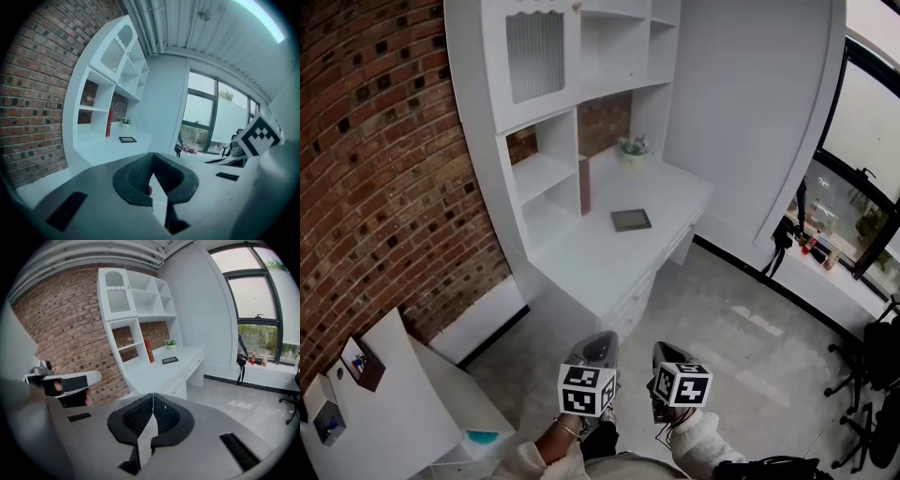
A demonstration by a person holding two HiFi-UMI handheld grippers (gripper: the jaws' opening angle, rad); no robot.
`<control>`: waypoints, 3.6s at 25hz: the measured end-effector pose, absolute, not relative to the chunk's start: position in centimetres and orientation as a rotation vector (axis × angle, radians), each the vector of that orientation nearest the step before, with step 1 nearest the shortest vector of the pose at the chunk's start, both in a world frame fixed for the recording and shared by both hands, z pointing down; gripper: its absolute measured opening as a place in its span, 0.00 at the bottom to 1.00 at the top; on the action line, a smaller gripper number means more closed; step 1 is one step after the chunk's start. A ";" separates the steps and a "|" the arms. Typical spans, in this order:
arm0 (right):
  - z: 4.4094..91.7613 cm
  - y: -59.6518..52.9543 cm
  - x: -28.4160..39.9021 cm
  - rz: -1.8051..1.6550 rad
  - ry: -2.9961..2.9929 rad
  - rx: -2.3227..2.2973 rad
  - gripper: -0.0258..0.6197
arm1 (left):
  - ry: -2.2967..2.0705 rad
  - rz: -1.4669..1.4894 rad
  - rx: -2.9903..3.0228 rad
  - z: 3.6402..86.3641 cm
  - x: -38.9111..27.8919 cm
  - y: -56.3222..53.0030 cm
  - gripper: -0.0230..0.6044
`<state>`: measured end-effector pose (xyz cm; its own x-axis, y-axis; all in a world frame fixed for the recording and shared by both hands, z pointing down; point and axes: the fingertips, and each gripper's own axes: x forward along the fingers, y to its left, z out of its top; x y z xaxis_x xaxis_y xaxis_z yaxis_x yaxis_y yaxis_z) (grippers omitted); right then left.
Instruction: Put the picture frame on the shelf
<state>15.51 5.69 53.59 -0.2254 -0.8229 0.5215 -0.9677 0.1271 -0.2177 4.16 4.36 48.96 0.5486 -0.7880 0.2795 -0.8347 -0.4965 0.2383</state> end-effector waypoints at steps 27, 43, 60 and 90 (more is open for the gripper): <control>51.3 -17.5 17.2 0.721 -2.103 1.775 0.08 | -1.288 0.146 2.461 47.0 5.9 -20.1 0.05; 54.7 -22.0 15.8 0.793 -2.149 1.635 0.08 | -1.354 0.236 2.328 51.4 4.8 -23.6 0.05; 55.4 -35.3 15.8 0.765 -2.285 1.298 0.08 | -1.609 0.244 2.098 52.8 5.3 -33.0 0.05; 62.2 -45.1 17.4 0.679 -2.245 0.878 0.08 | -1.685 0.369 1.842 60.0 7.7 -39.6 0.05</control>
<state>17.37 -45.07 62.20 -0.5821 -0.4054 0.7048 -0.7280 0.6459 -0.2298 7.68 -39.56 60.04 0.1522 -0.7999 0.5806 -0.9693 -0.0061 0.2458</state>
